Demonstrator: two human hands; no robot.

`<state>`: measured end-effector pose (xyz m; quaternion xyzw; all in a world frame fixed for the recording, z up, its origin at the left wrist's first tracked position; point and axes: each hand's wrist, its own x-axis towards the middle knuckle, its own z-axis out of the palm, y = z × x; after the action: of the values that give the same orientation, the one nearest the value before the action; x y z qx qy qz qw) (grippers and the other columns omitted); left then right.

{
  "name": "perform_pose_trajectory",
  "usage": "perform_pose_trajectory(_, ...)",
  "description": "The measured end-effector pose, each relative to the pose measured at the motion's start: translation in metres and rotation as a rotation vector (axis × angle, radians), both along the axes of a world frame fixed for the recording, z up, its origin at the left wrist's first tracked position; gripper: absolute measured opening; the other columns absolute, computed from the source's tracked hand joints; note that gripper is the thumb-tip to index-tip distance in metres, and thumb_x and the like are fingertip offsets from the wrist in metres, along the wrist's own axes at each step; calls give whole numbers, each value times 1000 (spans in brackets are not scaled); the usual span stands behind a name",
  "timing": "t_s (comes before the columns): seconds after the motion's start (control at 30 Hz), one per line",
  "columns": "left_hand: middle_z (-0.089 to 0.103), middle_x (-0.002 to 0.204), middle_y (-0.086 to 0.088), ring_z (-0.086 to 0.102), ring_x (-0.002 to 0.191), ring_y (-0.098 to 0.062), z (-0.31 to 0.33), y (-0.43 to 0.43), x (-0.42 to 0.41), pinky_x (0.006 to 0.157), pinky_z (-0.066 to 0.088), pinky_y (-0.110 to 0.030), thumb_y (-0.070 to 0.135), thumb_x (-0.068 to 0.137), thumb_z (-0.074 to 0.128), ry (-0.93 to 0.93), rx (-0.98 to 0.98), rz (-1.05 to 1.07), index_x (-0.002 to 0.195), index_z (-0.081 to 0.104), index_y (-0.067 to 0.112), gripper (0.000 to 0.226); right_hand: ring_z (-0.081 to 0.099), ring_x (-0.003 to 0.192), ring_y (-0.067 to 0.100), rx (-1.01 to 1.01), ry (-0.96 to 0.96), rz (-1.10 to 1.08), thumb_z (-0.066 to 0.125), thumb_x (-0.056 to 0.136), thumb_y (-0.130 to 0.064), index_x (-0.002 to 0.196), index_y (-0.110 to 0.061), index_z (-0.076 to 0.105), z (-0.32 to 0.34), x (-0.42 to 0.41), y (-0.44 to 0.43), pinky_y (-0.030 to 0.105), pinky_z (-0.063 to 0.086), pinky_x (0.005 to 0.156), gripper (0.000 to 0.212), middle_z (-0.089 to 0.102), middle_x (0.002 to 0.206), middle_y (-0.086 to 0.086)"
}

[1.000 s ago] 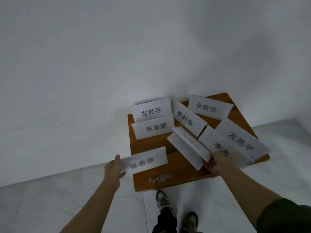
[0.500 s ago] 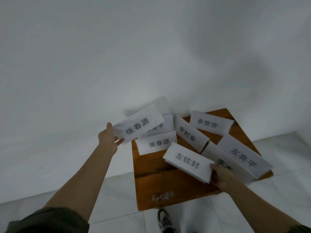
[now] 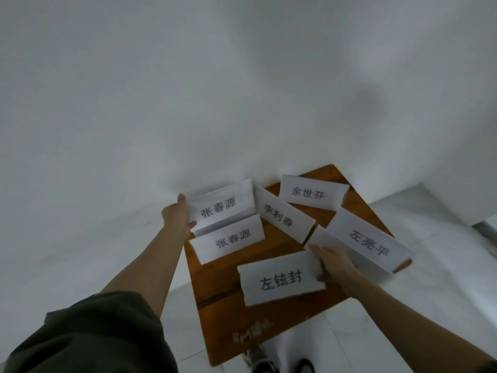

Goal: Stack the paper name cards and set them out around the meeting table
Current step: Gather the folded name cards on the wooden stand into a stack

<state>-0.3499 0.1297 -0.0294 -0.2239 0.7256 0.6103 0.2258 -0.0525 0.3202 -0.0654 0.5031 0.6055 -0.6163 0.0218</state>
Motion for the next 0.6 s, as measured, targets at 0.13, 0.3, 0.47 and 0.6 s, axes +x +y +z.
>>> perform_pose_trajectory(0.13, 54, 77, -8, 57, 79, -31, -14, -5, 0, 82, 55, -43, 39, 97, 51, 104, -226, -154, 81, 53, 6, 37, 68, 87, 24, 99, -30, -25, 55, 97, -34, 99, -9, 62, 3, -15, -3, 42, 61, 77, 26, 67, 97, 12)
perform_pose_trajectory(0.3, 63, 106, -17, 61, 97, -34, -15, -16, 3, 80, 50, -39, 33, 94, 54, 250, -468, -341, 114, 56, 1, 38, 70, 81, 23, 185, -6, 87, 49, 100, -36, 100, -7, 64, 27, -30, 4, 37, 60, 75, 33, 68, 93, 12)
perform_pose_trajectory(0.47, 64, 110, -22, 59, 83, -29, -11, -25, 1, 81, 53, -42, 26, 96, 53, 110, -239, -332, 85, 58, 10, 20, 64, 94, 27, 188, 142, -68, 47, 101, -33, 96, -9, 60, 68, -63, 24, 37, 59, 69, 28, 62, 104, 16)
perform_pose_trajectory(0.6, 65, 103, -21, 61, 83, -30, -6, -33, 1, 84, 54, -43, 33, 101, 46, 22, -65, -331, 109, 61, 1, 36, 66, 91, 28, 183, 188, -116, 48, 100, -41, 88, -13, 60, 93, -104, 25, 33, 58, 63, 33, 63, 97, 15)
